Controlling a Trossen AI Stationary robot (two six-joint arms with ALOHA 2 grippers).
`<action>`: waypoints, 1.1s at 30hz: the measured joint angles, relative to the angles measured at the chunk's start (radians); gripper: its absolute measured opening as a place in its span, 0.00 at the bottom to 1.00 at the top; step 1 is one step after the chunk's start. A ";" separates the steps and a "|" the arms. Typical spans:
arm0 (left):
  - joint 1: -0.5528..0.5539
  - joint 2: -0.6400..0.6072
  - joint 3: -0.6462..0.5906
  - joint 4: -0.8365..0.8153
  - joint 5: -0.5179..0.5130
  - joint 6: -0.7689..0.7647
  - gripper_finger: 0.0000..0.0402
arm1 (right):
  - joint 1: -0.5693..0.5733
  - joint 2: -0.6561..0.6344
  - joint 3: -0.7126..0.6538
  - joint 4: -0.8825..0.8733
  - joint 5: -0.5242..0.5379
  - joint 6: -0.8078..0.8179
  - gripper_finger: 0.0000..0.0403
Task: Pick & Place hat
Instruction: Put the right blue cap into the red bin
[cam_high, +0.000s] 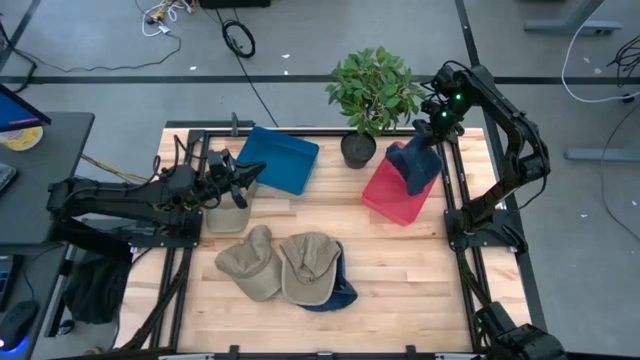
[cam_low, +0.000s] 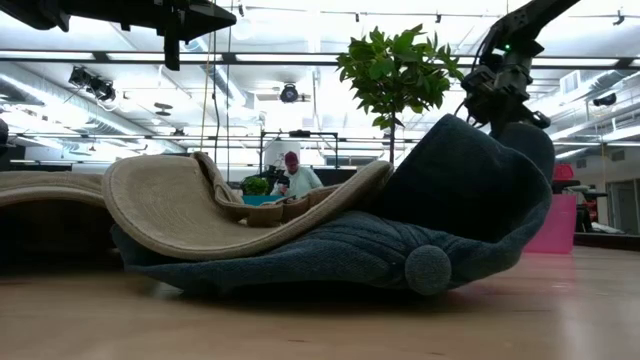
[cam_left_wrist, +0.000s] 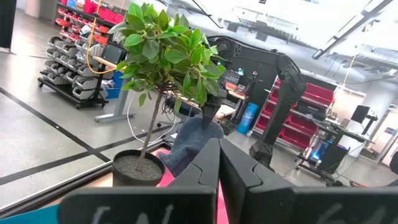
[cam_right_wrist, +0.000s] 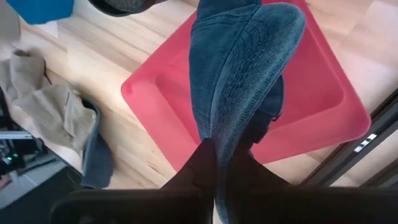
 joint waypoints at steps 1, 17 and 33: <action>0.000 0.000 0.000 0.000 0.000 0.000 0.02 | -0.001 0.000 0.000 0.000 -0.003 0.012 0.02; 0.000 0.000 0.000 0.000 0.000 0.000 0.02 | 0.002 0.000 0.000 0.000 -0.005 0.006 0.02; 0.001 0.000 0.000 0.000 0.000 0.061 0.02 | 0.005 0.000 0.000 0.000 0.063 -0.396 0.02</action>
